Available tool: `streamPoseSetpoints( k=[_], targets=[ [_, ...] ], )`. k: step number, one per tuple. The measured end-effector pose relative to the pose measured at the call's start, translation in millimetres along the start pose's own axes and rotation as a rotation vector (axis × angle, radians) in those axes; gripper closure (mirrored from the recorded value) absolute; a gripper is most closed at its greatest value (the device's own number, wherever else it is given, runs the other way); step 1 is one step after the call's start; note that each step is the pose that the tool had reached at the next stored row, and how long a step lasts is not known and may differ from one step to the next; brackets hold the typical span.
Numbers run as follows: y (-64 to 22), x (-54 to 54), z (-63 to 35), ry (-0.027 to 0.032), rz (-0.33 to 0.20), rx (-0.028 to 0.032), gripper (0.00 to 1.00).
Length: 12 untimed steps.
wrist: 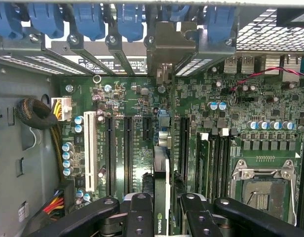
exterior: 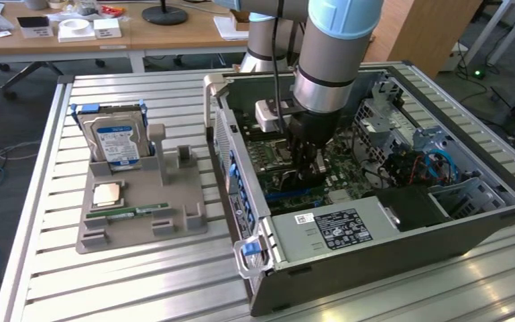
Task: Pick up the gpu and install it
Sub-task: 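Insert the gpu into the slot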
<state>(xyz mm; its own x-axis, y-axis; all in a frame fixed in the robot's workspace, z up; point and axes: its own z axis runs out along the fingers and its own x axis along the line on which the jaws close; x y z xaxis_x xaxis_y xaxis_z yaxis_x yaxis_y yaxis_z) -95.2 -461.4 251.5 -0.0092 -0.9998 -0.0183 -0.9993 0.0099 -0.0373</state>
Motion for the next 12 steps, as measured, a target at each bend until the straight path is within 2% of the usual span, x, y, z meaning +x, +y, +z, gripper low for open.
streamPoseSetpoints(
  k=[12],
  targets=[
    [0.1, 0.0, 1.7, -0.0001, 0.001, 0.0001, 0.74]
  ],
)
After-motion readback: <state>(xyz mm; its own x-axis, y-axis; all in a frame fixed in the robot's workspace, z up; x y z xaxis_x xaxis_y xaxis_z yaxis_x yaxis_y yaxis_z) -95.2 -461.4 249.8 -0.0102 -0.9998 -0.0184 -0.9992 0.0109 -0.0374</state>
